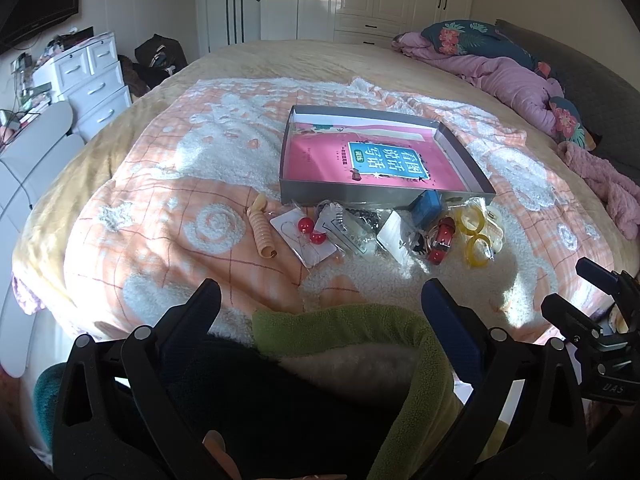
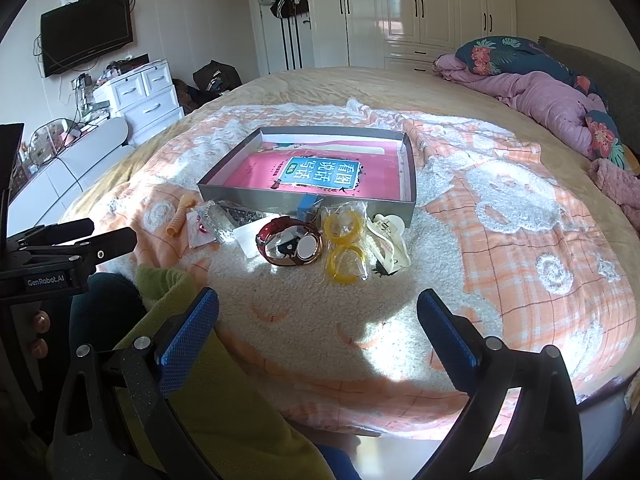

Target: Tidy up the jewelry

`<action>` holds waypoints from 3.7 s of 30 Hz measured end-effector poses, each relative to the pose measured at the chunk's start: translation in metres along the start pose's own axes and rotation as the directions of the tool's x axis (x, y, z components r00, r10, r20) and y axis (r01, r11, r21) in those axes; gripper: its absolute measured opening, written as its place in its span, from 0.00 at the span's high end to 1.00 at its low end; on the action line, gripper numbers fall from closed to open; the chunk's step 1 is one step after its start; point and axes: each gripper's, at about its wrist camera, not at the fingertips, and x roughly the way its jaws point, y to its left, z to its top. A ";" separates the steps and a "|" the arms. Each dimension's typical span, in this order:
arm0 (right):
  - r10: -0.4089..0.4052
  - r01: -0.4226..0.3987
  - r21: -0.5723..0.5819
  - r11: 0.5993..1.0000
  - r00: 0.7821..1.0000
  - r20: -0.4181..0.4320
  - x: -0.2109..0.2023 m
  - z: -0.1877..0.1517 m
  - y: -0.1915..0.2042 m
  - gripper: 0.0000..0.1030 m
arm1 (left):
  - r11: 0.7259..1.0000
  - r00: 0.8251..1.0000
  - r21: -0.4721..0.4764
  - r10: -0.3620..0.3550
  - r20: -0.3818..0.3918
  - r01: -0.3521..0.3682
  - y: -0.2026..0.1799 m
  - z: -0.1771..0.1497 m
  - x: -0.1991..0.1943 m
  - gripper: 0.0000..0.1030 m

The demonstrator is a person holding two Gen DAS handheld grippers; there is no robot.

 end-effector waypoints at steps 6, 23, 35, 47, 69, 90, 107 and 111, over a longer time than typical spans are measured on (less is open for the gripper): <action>0.006 -0.006 -0.007 1.000 1.000 0.001 -0.001 0.001 0.001 0.04 | 1.000 1.000 0.003 0.004 0.001 -0.004 0.000 0.000 -0.001 0.09; 0.008 -0.008 -0.007 1.000 1.000 0.002 0.000 0.000 0.003 0.04 | 1.000 1.000 0.003 0.005 0.000 -0.005 0.002 0.000 0.000 0.09; 0.025 -0.025 -0.018 1.000 1.000 0.004 0.006 0.002 0.002 0.04 | 1.000 1.000 -0.003 0.031 -0.006 -0.031 0.008 0.001 0.008 0.09; 0.020 -0.020 -0.002 1.000 1.000 0.010 0.023 0.014 -0.014 0.04 | 0.993 0.995 -0.078 0.082 -0.051 -0.086 0.040 0.005 0.025 0.09; -0.043 0.047 0.084 0.995 0.998 -0.046 0.081 0.023 -0.090 0.04 | 0.988 0.976 -0.143 0.031 -0.217 -0.063 0.082 0.019 0.114 0.24; 0.185 -0.181 0.039 0.983 0.976 -0.118 0.154 0.029 -0.100 0.71 | 0.992 0.977 -0.122 -0.028 -0.210 0.002 0.075 0.037 0.135 0.78; 0.108 -0.105 0.127 0.986 0.994 -0.012 0.108 0.027 -0.140 0.74 | 0.990 0.993 -0.127 -0.067 -0.096 0.055 0.083 0.057 0.104 1.00; 0.092 -0.094 0.133 0.987 0.996 0.021 0.098 0.036 -0.147 0.74 | 0.991 0.994 -0.120 -0.066 -0.089 0.055 0.086 0.064 0.100 1.00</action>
